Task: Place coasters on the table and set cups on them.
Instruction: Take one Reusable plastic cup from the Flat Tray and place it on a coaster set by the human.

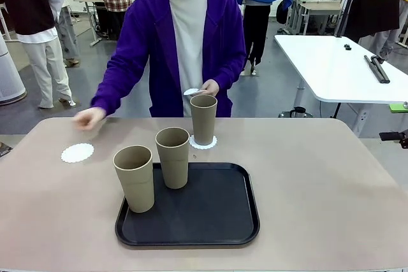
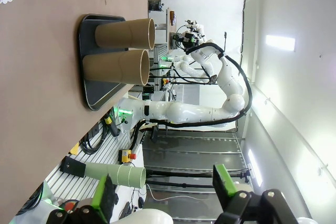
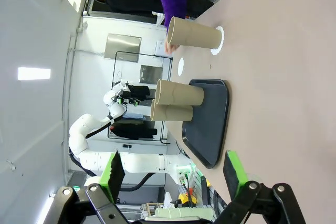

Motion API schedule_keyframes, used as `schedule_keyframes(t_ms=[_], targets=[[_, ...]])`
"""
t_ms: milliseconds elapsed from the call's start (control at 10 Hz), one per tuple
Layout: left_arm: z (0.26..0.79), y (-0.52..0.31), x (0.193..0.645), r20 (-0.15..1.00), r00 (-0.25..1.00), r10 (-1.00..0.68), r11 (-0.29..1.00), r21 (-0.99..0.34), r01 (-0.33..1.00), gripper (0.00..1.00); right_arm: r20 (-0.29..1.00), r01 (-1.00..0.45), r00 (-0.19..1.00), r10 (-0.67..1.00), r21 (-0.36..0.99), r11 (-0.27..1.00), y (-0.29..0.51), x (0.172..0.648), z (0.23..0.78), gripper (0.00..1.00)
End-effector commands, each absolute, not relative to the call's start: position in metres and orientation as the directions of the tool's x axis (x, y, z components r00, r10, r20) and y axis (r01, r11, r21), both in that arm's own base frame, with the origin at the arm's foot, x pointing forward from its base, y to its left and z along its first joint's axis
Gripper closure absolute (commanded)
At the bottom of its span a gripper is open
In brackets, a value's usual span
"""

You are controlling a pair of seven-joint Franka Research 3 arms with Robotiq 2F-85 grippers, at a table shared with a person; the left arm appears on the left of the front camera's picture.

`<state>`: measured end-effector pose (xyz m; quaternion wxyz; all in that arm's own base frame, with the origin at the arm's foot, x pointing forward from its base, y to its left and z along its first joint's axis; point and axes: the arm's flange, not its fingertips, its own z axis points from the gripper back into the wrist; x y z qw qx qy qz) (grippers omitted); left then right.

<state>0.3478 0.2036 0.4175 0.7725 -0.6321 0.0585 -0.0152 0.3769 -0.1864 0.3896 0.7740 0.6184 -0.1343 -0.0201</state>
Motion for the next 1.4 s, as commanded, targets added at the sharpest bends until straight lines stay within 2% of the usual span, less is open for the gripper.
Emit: schedule_keyframes(t_ms=[0,1000,1200,1300], targets=[[0.42,0.204,0.347,-0.06,0.994,-0.09,0.191,-0.981,-0.042,0.0,0.181,-0.136,0.966,-0.183,0.962,0.235,-0.187,0.375,0.39,0.0],[0.418,0.204,0.348,-0.071,0.993,-0.097,0.2,-0.978,-0.051,0.0,0.181,-0.136,0.966,-0.183,0.962,0.235,-0.187,0.375,0.39,0.0],[0.452,0.187,0.356,0.168,0.983,-0.074,0.382,-0.906,0.184,0.0,0.181,-0.136,0.966,-0.183,0.962,0.235,-0.187,0.375,0.39,0.0],[0.469,0.171,0.356,0.224,0.968,-0.117,0.416,-0.873,0.253,0.0,0.181,-0.136,0.966,-0.183,0.962,0.235,-0.187,0.375,0.39,0.0]])
